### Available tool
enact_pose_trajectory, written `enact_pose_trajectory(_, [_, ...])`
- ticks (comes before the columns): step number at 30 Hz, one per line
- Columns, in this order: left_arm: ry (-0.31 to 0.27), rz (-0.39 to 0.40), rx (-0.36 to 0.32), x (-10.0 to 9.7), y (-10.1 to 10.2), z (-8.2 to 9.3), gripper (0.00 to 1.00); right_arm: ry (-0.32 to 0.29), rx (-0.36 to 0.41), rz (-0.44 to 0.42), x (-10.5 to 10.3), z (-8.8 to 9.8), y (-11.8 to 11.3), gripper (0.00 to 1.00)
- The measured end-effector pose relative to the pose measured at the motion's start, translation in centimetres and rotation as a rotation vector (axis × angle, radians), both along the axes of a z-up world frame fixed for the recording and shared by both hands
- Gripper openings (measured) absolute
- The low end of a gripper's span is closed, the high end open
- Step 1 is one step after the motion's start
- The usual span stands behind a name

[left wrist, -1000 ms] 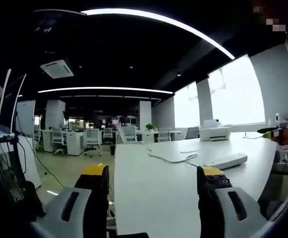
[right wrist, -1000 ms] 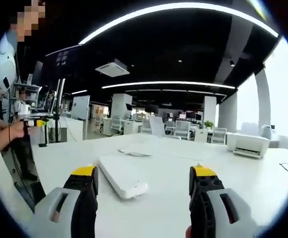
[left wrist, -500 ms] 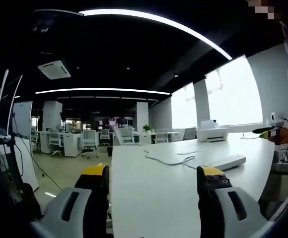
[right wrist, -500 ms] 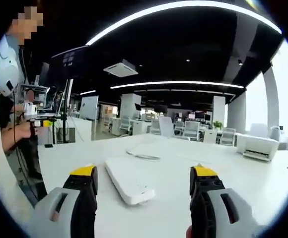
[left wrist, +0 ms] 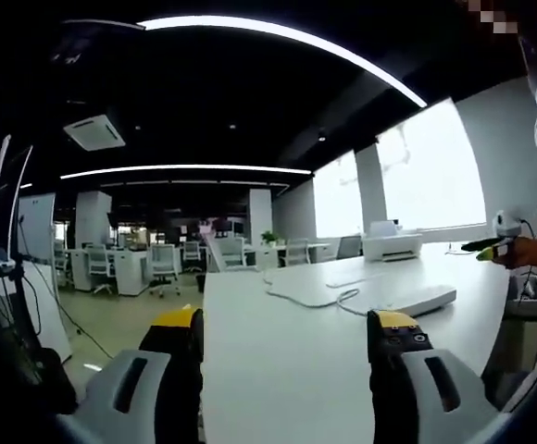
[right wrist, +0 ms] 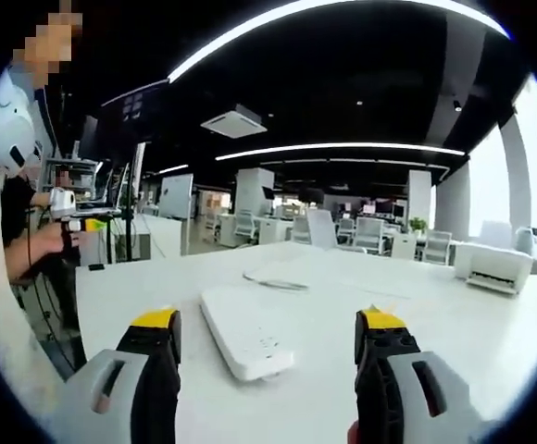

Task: Pick up the power strip scattered on the table, fix it on the side mounting bracket of the table, and press the switch

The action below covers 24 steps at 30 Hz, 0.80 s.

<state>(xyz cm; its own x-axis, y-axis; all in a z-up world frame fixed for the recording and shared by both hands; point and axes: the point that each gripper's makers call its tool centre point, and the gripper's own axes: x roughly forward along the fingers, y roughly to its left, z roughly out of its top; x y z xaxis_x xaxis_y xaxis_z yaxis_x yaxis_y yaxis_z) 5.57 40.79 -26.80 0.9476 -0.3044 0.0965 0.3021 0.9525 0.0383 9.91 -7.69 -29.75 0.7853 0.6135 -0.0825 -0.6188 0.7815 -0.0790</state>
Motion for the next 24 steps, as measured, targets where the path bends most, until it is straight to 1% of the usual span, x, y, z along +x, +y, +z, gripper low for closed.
enact_pose_trajectory(3, [-0.004, -0.009, -0.002, 0.0, -0.3, 0.1, 0.76, 0.002, -0.003, 0.003, 0.2, -0.1, 0.0, 0.73])
enact_pose_trajectory(7, [0.004, -0.026, 0.004, 0.1, -0.8, -0.2, 0.76, 0.003, -0.010, 0.009, 0.4, -0.1, 0.1, 0.73])
enact_pose_trajectory(14, [0.005, -0.048, 0.000, 0.3, -1.5, -0.1, 0.76, 0.020, -0.055, 0.044, 1.1, -0.9, 0.9, 0.73])
enact_pose_trajectory(17, [0.002, -0.054, -0.001, 0.3, -1.6, 0.0, 0.76, 0.028, -0.062, 0.059, 1.4, -1.2, 1.2, 0.73])
enact_pose_trajectory(24, [0.004, -0.063, 0.004, 0.2, -1.8, 0.1, 0.76, 0.057, -0.086, 0.098, 2.0, -2.5, 2.1, 0.73])
